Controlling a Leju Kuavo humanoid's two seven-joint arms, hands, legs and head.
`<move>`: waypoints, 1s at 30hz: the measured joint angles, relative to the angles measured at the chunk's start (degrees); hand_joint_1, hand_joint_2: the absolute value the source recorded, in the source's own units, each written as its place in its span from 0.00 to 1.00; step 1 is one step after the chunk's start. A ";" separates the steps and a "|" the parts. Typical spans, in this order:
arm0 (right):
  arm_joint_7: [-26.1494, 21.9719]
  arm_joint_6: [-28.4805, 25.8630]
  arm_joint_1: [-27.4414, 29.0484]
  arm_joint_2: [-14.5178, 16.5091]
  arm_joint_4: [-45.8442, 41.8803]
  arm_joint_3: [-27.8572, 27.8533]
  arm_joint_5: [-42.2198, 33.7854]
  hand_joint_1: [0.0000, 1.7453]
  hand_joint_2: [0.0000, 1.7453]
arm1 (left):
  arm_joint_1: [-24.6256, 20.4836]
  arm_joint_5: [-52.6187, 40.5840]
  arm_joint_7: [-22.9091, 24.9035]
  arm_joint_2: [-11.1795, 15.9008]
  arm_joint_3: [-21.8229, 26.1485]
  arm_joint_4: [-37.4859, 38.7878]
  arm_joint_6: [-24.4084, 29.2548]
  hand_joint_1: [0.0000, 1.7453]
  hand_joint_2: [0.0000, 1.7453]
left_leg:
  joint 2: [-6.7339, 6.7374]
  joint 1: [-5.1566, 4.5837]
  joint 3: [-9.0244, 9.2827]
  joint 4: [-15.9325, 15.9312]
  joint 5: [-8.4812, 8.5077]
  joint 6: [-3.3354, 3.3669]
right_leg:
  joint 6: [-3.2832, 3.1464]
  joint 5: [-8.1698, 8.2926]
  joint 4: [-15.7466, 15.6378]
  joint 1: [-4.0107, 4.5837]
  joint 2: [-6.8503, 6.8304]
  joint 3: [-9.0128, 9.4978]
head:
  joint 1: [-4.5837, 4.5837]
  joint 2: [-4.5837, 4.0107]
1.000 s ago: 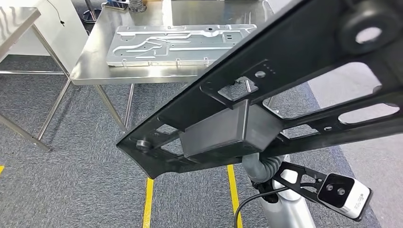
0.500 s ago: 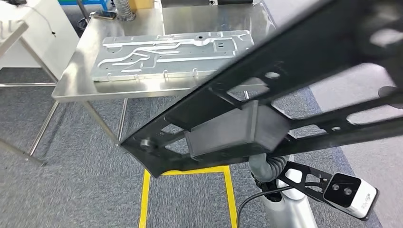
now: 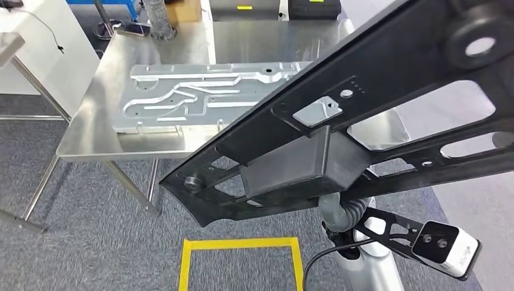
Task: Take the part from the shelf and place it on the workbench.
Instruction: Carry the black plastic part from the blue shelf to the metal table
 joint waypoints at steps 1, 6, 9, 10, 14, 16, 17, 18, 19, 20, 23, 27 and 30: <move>0.00 -0.05 0.12 -0.01 0.06 -0.08 0.08 1.00 1.00 | 0.05 0.01 0.00 0.00 0.00 0.00 0.03 0.00 1.00 | -0.10 0.01 1.82 -0.20 -1.25 -0.08 | 0.16 -0.21 -2.13 -0.10 -0.07 -1.23 | 0.00 0.00; 0.03 -0.82 0.93 -0.08 0.08 -0.49 0.44 1.00 1.00 | 0.15 0.02 -0.04 -0.01 0.01 0.00 0.08 0.00 1.00 | -0.17 0.20 9.30 -0.59 -7.31 -1.26 | -1.07 19.15 -13.38 0.56 -1.38 -2.07 | 0.00 0.00; -0.02 -2.03 -0.01 0.12 -1.29 -0.52 1.45 1.00 1.00 | -0.81 0.04 -0.16 -0.25 -0.03 0.00 0.08 0.00 1.00 | 0.06 0.76 7.89 6.04 -4.63 -2.50 | -2.93 17.13 -13.45 1.11 -0.91 0.50 | -0.04 0.00; -0.08 -2.90 -0.14 0.20 -1.58 -0.52 2.15 1.00 1.00 | -1.12 0.20 -0.21 -0.39 -0.05 0.01 0.09 0.00 1.00 | 0.11 0.87 5.26 10.55 -3.43 -2.70 | -3.39 16.61 -13.64 1.10 -0.90 1.51 | -0.04 0.00; 0.81 -15.50 0.09 0.24 -1.59 -0.78 11.07 1.00 1.00 | -0.76 1.33 -0.52 -0.64 0.15 0.02 0.67 0.00 1.00 | 0.21 0.92 -5.53 20.05 -10.86 -3.20 | -3.90 13.86 -14.55 0.85 -0.02 5.24 | -0.04 -0.01; 3.23 -27.49 -1.24 -0.15 -1.20 -1.38 20.94 1.00 1.00 | -0.48 1.70 -0.70 -0.59 0.36 0.02 0.98 0.00 1.00 | 0.24 0.92 -8.71 17.81 -14.65 -3.06 | -3.60 12.21 -14.62 0.64 0.33 7.14 | -0.04 0.00; 4.72 -33.04 -2.32 -0.54 -0.84 -1.83 26.18 1.00 1.00 | -0.37 1.82 -0.78 -0.57 0.48 0.02 1.07 0.00 1.00 | 0.29 0.93 -9.73 15.34 -13.23 -2.99 | -3.38 11.35 -14.60 0.51 0.37 8.13 | -0.04 -0.01; 5.99 -36.97 -3.44 -0.96 -0.43 -2.29 30.23 1.00 1.00 | -0.19 1.89 -0.84 -0.56 0.61 0.02 1.10 0.00 1.00 | 0.45 0.95 -10.47 12.05 -8.76 -2.88 | -3.12 10.48 -14.56 0.45 0.37 8.99 | -0.04 -0.01; 6.86 -39.33 -4.44 -1.34 0.04 -2.69 32.80 1.00 1.00 | 0.01 1.92 -0.89 -0.56 0.75 0.02 1.11 0.00 1.00 | 0.67 0.93 -11.04 8.91 -3.46 -2.82 | -2.82 9.64 -14.33 0.45 0.43 9.70 | -0.04 -0.01; 7.20 -40.30 -5.22 -1.67 0.42 -2.99 33.91 1.00 1.00 | 0.21 1.95 -0.90 -0.56 0.90 0.02 1.13 0.00 1.00 | 0.85 0.88 -11.30 6.68 1.30 -2.72 | -2.45 8.81 -14.09 0.52 0.52 10.13 | -0.03 -0.01; 7.85 -41.05 -6.67 -2.28 1.01 -3.40 35.11 1.00 1.00 | 0.16 2.01 -0.95 -0.58 1.24 0.02 1.18 0.00 1.00 | 0.80 0.76 -11.30 5.34 5.69 -1.91 | -1.18 6.94 -13.99 0.65 0.63 10.88 | -0.03 0.00; 14.32 -46.50 -9.76 -4.06 3.20 -4.08 47.51 1.00 1.00 | -0.31 1.95 -1.18 -0.63 1.40 0.02 1.07 0.00 1.00 | 0.49 0.87 -10.49 4.93 4.92 -0.56 | -0.04 3.29 -6.64 0.37 -0.07 7.03 | -0.03 0.00; 22.22 -46.50 -15.86 -6.61 9.45 -5.37 62.00 1.00 1.00 | -0.37 1.58 -1.49 -0.56 1.46 0.02 0.83 0.00 1.00 | 0.40 0.64 -9.79 4.95 3.94 -0.25 | 0.20 2.22 2.63 0.26 -0.13 -0.53 | -0.03 -0.01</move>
